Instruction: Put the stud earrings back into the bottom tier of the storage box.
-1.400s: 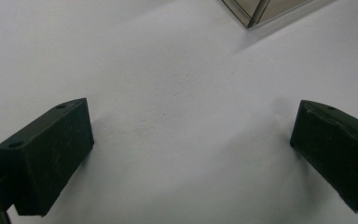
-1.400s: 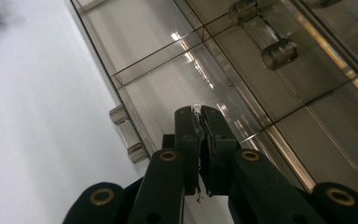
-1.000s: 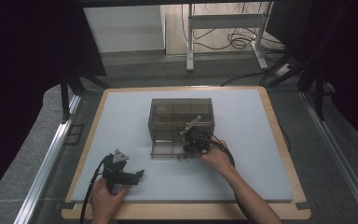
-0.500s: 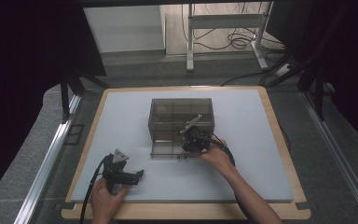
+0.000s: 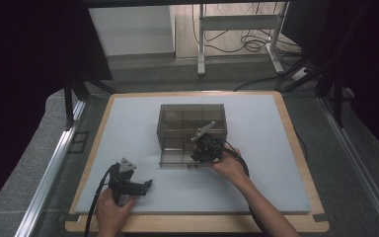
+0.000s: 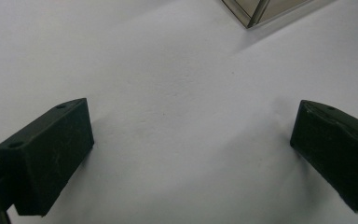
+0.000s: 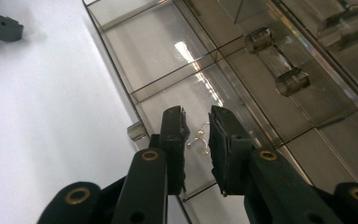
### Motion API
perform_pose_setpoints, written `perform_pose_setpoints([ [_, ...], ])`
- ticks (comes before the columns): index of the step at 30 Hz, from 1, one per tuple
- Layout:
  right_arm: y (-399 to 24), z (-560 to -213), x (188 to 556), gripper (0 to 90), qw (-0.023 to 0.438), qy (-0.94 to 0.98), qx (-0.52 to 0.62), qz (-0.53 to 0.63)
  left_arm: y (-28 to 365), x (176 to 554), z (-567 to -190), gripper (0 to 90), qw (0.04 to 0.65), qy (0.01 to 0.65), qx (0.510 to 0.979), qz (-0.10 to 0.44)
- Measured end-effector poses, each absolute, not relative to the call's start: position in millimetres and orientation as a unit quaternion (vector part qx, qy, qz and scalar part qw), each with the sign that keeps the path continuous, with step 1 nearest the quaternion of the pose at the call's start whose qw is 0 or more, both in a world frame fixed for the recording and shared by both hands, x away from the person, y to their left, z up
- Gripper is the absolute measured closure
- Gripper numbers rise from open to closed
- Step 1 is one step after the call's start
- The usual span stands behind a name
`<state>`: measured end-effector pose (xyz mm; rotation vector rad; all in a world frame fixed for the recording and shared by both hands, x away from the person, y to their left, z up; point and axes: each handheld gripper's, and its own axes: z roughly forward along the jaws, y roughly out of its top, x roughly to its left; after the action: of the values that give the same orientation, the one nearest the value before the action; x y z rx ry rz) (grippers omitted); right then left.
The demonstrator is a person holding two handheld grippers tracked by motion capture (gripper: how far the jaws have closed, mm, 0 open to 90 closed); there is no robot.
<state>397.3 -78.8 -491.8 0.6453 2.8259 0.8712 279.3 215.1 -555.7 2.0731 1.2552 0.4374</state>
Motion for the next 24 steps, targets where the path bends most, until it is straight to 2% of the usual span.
perform_pose_setpoints([
  [24, -96.4, -482.8, 381.3, 53.5, 0.063, 0.925, 0.210, 0.312, 215.1, 279.2, -555.7, 0.0, 0.333, 0.481, 0.794, 0.168],
])
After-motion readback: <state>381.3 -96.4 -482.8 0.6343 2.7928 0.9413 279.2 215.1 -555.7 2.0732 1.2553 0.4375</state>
